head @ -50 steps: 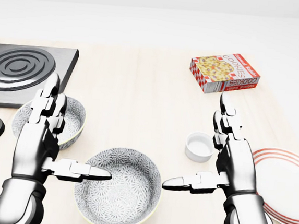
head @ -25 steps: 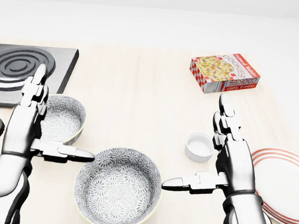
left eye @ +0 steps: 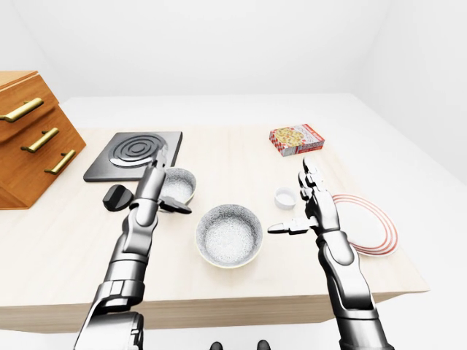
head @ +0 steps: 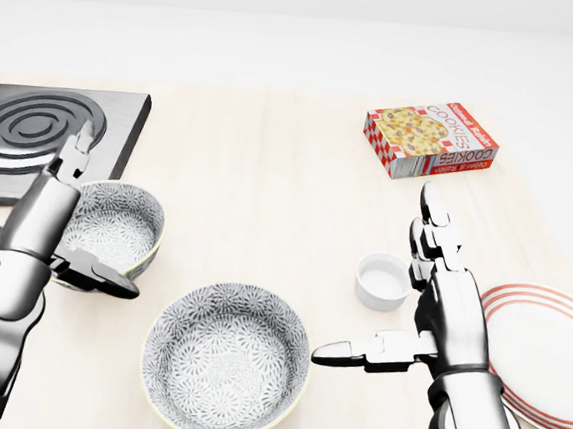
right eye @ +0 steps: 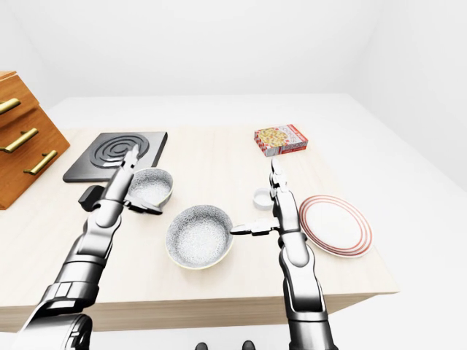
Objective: Pick the akita bowl from table center and place it on the plate.
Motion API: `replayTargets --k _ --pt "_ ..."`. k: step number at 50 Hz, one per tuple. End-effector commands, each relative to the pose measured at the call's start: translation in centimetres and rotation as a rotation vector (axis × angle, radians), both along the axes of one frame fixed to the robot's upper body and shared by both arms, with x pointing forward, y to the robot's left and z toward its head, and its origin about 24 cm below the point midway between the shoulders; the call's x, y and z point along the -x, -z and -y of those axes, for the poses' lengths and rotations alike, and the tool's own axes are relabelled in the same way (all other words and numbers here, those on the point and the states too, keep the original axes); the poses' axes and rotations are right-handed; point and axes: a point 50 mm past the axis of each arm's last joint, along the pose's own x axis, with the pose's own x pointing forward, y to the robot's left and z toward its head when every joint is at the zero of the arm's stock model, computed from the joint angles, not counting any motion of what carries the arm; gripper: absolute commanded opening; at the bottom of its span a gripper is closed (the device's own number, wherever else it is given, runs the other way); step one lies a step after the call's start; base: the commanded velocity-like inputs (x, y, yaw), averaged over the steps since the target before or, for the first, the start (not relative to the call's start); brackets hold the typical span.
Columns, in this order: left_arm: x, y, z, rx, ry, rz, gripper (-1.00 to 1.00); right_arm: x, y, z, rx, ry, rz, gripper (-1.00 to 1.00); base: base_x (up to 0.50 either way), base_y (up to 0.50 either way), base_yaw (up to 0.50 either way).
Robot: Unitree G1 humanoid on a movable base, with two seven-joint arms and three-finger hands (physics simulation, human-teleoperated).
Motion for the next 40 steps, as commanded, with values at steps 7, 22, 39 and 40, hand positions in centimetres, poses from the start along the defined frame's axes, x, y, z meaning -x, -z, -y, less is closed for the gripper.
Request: replayTargets --k 7,22,39,40 --pt "-1.0 2.5 -0.3 -0.210 -0.006 -0.156 1.00 0.2 0.3 0.1 0.004 0.002 -0.011 1.00 0.00 0.00 0.00" --pt "-2.4 3.8 -0.1 -0.346 -0.041 -0.256 1.00 -0.2 0.5 -0.2 0.009 -0.002 -0.022 1.00 0.00 0.00 0.00" --pt "-2.6 4.9 0.7 -0.444 -0.009 -0.344 1.00 -0.4 0.8 -0.3 0.009 -0.001 -0.035 1.00 0.00 0.00 0.00" --pt "-2.5 5.1 0.8 -0.450 -0.002 -0.354 1.00 -0.4 0.8 -0.3 0.009 -0.001 -0.035 1.00 0.00 0.00 0.00"
